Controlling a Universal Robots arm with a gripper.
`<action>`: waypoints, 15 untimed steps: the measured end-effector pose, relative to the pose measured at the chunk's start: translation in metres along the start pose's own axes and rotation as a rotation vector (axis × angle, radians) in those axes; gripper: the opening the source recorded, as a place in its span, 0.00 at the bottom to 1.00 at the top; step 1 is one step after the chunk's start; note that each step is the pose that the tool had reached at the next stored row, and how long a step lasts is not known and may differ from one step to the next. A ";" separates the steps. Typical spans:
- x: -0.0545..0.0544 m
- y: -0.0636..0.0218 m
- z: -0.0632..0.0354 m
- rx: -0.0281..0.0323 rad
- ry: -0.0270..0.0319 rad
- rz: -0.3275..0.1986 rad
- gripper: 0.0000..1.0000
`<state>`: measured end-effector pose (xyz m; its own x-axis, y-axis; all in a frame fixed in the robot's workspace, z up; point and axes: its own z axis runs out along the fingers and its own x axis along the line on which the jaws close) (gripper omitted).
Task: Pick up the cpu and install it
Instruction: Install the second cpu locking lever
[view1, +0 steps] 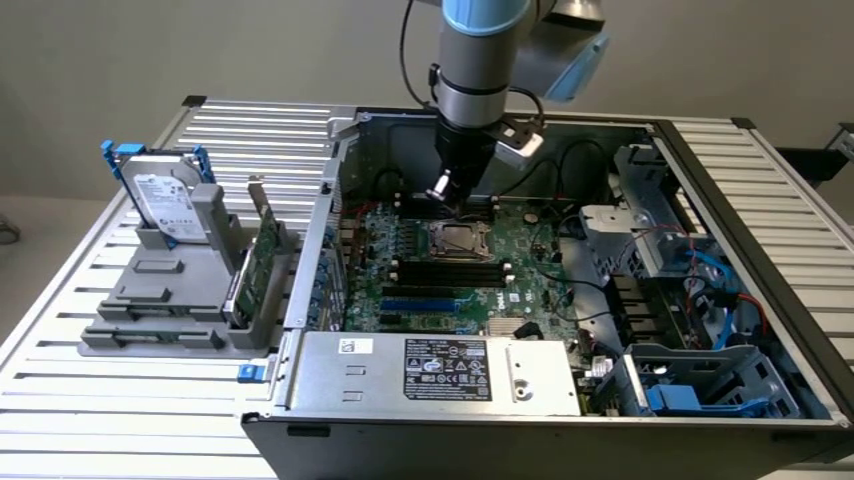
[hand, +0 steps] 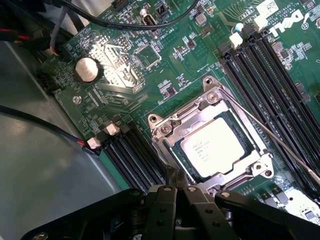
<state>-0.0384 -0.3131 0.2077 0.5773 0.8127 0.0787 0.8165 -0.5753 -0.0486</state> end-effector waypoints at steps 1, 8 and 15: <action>0.000 0.0005 0.0003 -0.0004 -0.0006 0.000 0.11; 0.004 0.0041 0.0024 -0.0023 -0.0028 0.000 0.11; 0.006 0.0032 0.0026 -0.0054 -0.0073 0.000 0.11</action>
<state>-0.0325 -0.3102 0.2054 0.5773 0.8134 0.0714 0.8165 -0.5758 -0.0432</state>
